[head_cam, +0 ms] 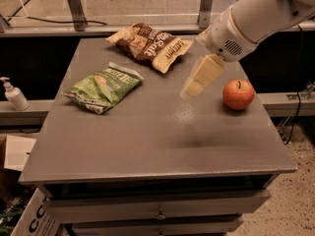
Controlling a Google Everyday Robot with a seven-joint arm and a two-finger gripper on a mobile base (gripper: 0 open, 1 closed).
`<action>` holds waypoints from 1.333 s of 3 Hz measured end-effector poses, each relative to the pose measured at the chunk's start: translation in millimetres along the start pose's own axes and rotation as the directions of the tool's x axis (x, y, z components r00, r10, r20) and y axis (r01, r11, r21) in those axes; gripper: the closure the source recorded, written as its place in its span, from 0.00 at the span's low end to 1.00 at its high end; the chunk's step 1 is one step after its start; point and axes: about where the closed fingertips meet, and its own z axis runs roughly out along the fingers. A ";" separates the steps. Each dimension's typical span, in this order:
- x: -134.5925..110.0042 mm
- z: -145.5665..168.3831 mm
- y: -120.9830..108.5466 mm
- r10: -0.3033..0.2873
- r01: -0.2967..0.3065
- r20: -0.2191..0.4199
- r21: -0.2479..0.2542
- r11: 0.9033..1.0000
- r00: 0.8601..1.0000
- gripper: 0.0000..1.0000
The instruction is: Pick green jalapeno chip bag
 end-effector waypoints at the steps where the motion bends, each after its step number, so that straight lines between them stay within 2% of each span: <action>1: -32.3 23.5 -10.7 -0.030 0.028 0.100 0.019 0.999 0.995 0.00; 2: -70.5 47.8 -13.3 -0.069 0.069 0.158 0.005 0.998 0.985 0.00; 3: -102.8 82.8 -1.0 -0.094 0.104 0.189 -0.047 0.993 0.978 0.00; 4: -124.6 115.1 12.2 -0.102 0.123 0.205 -0.092 0.988 0.973 0.00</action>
Offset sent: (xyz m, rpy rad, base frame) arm 0.0575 0.1335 0.0084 0.1884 -0.1075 0.1554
